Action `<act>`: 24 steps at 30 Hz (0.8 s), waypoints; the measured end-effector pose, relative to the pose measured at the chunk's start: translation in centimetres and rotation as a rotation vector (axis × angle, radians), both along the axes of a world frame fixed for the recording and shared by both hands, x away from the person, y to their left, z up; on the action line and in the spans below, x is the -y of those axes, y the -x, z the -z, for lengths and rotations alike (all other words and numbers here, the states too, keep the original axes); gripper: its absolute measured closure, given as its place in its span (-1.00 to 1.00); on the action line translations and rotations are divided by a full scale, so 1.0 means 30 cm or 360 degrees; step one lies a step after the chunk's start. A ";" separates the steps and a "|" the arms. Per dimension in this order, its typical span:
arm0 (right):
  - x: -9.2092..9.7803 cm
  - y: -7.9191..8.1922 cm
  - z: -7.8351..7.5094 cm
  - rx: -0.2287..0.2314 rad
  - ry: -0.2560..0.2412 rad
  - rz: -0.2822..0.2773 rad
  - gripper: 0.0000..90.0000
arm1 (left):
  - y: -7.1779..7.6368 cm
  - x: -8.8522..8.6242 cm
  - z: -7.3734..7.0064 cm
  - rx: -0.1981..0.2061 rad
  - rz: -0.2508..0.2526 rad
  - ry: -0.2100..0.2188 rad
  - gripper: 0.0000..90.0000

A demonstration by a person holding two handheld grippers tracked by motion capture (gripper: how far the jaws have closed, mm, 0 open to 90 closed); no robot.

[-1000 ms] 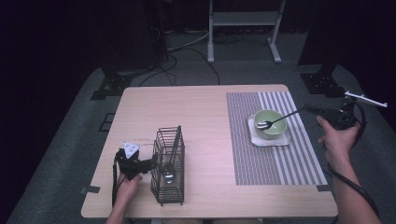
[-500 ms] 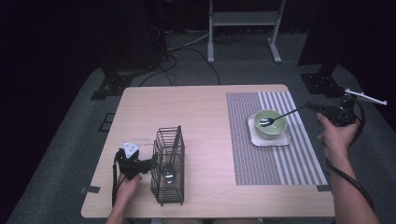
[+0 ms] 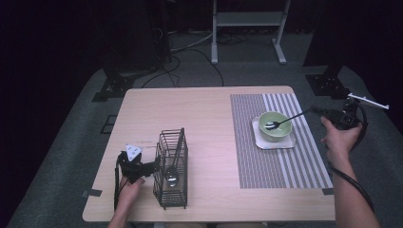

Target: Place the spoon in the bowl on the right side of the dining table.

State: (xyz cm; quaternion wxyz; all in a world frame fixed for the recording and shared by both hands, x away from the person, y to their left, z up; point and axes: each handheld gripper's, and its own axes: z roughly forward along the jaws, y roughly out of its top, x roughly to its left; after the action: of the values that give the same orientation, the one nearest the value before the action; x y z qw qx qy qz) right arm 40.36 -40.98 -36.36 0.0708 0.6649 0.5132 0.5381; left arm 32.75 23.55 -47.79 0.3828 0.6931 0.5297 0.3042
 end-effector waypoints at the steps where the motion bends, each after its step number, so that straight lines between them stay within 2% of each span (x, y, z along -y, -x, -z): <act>1: 0.001 -0.001 0.004 -0.0004 0.0001 0.0001 0.97 | 0.000 0.000 0.000 0.0000 0.0000 0.0000 -1.00; 24: 0.023 -0.014 0.088 -0.0061 -0.0030 0.0025 0.96 | 0.000 0.001 0.000 -0.0001 0.0000 -0.0002 -1.00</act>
State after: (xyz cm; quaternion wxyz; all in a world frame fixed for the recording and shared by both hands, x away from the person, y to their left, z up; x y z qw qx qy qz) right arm 40.78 -41.68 -38.99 0.0589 0.6797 0.5041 0.5296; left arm 32.76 23.53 -47.79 0.3821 0.6935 0.5297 0.3043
